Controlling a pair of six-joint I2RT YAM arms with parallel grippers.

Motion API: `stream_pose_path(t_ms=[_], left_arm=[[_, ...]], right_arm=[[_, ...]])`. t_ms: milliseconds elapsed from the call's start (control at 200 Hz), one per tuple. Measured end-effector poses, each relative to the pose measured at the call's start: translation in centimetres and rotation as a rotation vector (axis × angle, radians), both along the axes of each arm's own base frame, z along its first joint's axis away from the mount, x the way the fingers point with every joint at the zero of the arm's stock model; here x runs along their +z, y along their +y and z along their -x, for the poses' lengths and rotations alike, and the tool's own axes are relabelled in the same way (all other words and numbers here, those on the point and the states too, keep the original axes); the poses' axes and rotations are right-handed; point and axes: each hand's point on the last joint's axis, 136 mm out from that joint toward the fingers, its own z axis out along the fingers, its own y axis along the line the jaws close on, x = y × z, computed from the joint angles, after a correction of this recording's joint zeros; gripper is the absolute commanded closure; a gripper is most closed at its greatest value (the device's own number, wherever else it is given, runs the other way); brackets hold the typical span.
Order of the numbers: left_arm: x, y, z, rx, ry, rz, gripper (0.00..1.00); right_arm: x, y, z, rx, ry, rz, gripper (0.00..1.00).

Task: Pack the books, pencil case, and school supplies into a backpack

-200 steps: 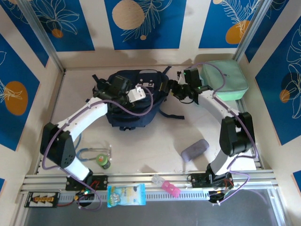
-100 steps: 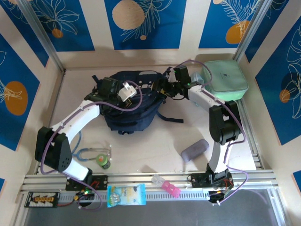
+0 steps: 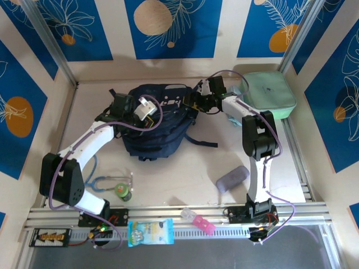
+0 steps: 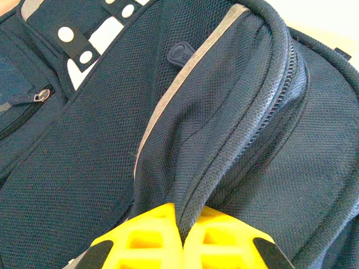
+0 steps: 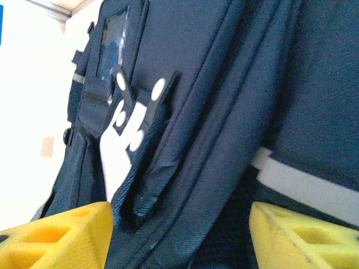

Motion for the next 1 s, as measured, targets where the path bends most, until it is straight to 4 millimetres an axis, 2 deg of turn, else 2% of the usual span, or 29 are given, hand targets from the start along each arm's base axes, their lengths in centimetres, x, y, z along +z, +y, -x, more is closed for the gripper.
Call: stream_pose_path(t_ms=[110, 315, 515, 685, 850, 1000], left_arm=[[0.0, 0.0, 0.0, 0.000, 0.000, -0.001, 1.00], [-0.2, 0.1, 0.1, 0.000, 0.007, -0.004, 1.00], [-0.2, 0.1, 0.2, -0.005, 0.006, -0.012, 1.00], [-0.2, 0.2, 0.2, -0.010, 0.001, -0.017, 1.00], [-0.2, 0.2, 0.2, -0.010, 0.003, -0.018, 1.00], [-0.2, 0.2, 0.2, -0.010, 0.002, -0.019, 1.00]], right_arm=[[0.0, 0.7, 0.8, 0.050, -0.005, -0.007, 0.48], [-0.5, 0.7, 3.0, 0.113, 0.006, -0.029, 0.51], [0.6, 0.6, 4.7, 0.148, -0.010, -0.046, 0.63], [0.6, 0.6, 5.1, 0.162, -0.013, -0.044, 0.71], [0.4, 0.5, 5.1, 0.159, -0.011, -0.033, 0.84], [0.2, 0.3, 5.1, 0.155, -0.009, -0.020, 0.89]])
